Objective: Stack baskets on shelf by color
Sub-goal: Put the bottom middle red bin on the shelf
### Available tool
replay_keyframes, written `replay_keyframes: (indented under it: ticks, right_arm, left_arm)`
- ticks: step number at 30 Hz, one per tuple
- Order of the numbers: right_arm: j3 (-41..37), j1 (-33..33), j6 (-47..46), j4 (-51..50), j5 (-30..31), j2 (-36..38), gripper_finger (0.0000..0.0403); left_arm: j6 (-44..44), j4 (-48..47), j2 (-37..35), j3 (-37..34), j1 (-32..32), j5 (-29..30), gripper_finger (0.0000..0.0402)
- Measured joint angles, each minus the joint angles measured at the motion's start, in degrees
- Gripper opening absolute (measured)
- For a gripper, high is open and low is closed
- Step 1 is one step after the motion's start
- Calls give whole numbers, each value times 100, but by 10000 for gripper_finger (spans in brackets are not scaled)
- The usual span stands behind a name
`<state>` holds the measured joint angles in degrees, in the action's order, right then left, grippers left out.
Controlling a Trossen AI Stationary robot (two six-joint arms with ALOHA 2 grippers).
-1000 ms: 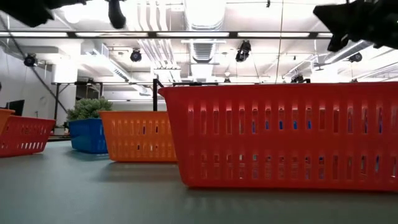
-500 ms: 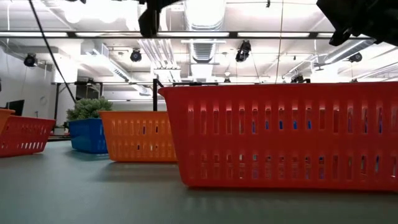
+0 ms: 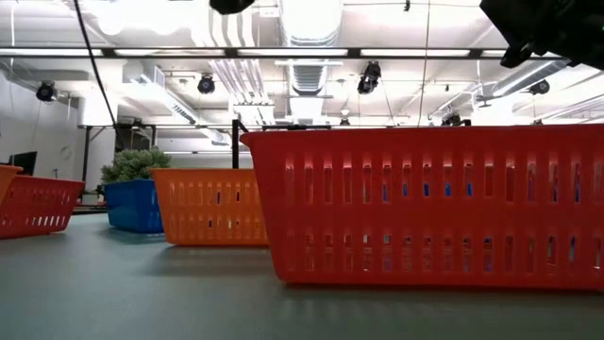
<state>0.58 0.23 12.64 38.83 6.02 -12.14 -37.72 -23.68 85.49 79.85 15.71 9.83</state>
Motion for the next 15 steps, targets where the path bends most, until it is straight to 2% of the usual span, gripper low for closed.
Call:
replay_keyframes:
  ticks: [6,15]
  right_arm:
    - [0,0,2,-2,2,0,9]
    - [0,0,-7,1,2,0,9]
  left_arm:
    - [1265,14,863,625,378,-575,0]
    - [1420,-10,2111,1723,612,-1019,0]
